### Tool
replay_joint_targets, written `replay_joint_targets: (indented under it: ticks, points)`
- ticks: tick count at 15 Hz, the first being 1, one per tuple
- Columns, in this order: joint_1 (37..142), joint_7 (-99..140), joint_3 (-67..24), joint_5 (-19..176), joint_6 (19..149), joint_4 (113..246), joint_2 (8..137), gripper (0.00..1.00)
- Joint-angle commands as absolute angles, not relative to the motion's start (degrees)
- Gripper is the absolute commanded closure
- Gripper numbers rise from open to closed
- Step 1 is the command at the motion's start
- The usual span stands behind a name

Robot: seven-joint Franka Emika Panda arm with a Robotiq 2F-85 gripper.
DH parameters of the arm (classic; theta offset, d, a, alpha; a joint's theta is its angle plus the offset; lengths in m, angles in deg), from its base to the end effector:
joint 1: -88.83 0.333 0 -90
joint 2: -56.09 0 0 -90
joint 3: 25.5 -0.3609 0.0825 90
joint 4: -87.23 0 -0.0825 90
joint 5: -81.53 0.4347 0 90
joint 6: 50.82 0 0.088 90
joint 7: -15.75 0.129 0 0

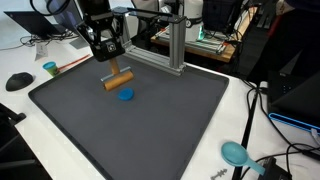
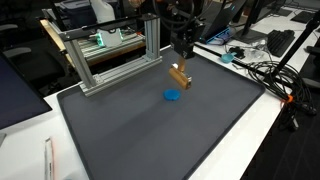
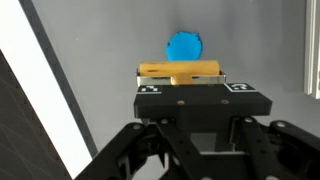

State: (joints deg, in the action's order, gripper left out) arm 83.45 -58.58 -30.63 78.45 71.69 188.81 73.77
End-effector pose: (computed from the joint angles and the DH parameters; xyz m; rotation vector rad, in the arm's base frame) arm 0.7029 -0.0108 0.3883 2.4458 1.8895 0.0537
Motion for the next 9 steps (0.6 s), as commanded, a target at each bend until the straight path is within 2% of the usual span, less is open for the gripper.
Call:
replay_joint_targets:
  ticks: [1,4,5,9]
  points:
    - [84.06,-59.26,-29.69,78.74,71.51,188.86,73.97,0.53]
    - [84.25,-58.96,-29.68,78.71,71.52,188.88,74.26,0.53]
    - [84.33,-58.92,-29.7,78.71,71.52,188.87,74.26,0.78]
    - [83.99,-60.65,-29.32,77.14,74.04,188.53,77.08,0.78]
